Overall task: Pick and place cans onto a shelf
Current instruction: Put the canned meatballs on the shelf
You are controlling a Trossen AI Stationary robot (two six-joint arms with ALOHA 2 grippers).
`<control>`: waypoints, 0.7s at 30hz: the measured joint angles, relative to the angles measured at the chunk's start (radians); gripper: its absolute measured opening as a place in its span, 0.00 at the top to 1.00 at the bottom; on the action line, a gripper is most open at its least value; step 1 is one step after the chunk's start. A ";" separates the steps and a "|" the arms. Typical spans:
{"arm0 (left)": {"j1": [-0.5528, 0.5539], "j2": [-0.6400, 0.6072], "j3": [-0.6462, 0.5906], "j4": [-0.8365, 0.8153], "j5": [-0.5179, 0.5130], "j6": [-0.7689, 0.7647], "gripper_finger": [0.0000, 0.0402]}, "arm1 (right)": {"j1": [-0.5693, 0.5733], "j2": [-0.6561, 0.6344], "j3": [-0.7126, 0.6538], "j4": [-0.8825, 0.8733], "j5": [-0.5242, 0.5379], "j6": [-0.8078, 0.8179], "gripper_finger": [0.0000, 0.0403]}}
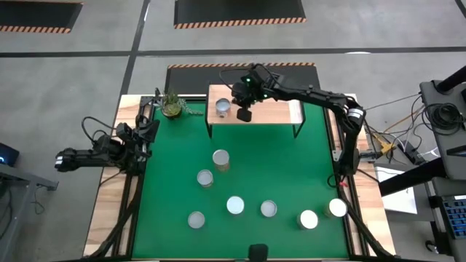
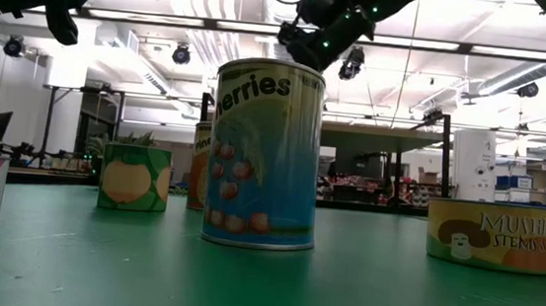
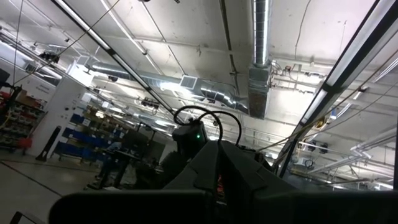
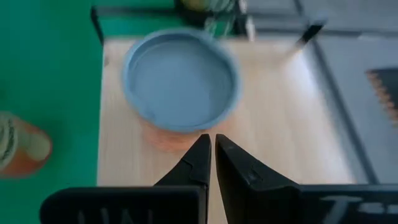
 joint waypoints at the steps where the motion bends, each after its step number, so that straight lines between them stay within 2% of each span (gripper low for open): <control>1: 0.000 0.000 0.000 0.000 0.000 0.000 1.00 | 0.000 0.000 0.000 0.009 0.005 -0.006 0.97; 15: 0.000 0.000 0.000 0.003 0.000 0.000 1.00 | 0.008 0.025 0.000 0.098 0.007 -0.024 0.97; 21: 0.000 0.000 0.000 0.003 0.000 0.000 1.00 | 0.011 -0.027 0.000 0.077 0.007 -0.016 0.97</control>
